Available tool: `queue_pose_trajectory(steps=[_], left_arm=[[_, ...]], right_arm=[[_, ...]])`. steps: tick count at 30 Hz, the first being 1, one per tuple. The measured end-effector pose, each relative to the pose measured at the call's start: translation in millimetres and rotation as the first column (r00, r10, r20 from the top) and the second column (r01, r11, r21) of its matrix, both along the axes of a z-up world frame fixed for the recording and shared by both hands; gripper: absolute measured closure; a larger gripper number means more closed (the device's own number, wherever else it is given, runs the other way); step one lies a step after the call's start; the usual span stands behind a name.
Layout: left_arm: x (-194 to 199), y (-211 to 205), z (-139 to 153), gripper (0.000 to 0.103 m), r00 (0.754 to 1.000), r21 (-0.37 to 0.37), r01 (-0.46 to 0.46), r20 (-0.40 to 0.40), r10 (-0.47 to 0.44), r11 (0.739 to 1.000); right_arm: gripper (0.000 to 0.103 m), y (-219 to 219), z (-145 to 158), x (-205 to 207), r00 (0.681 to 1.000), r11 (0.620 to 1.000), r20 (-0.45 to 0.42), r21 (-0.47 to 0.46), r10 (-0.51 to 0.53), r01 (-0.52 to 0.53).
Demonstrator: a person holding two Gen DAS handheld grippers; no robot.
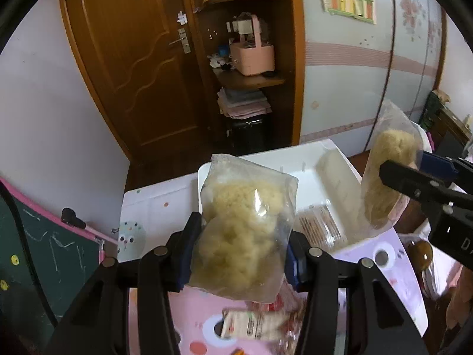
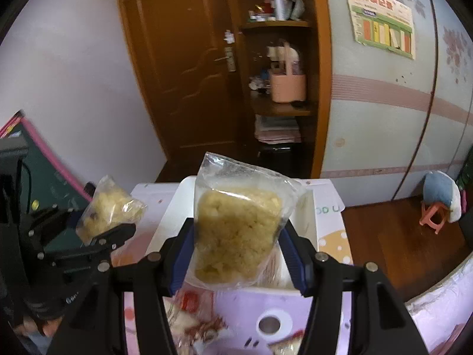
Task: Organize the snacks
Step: 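Lower both puffed-snack bags into the white basket and open both tools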
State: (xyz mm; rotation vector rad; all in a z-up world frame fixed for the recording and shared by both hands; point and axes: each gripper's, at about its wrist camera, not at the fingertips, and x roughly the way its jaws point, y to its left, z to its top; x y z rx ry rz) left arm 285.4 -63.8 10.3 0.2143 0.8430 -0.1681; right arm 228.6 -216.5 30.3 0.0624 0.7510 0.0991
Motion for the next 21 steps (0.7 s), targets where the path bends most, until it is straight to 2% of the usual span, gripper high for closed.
queue_pose_trajectory(steps=[5, 11, 17, 19, 21], left_arm=[[46, -11, -24, 0.054, 1.0, 0.013, -0.014, -0.007, 0.015, 1.0], [89, -15, -70, 0.054, 0.996, 0.007, -0.036, -0.084, 0.036, 0.999], [105, -18, -102, 0.054, 0.99, 0.0, -0.047, -0.132, 0.047, 0.999], [107, -22, -110, 0.046, 0.989, 0.01, -0.047, -0.139, 0.048, 0.999], [107, -23, -115, 0.02, 0.99, 0.025, -0.049, -0.132, 0.052, 0.998]], right_arm=[[0.046, -8, -12, 51, 0.998, 0.999, -0.034, -0.013, -0.05, 0.049], [0.046, -14, -49, 95, 0.987, 0.996, -0.136, -0.022, -0.085, 0.082], [0.046, -13, -88, 120, 0.969, 0.996, -0.232, -0.037, -0.084, 0.078], [0.046, -13, -98, 127, 0.963, 0.996, -0.258, -0.028, -0.084, 0.079], [0.046, -15, -105, 134, 0.958, 0.996, -0.273, -0.006, -0.087, 0.089]])
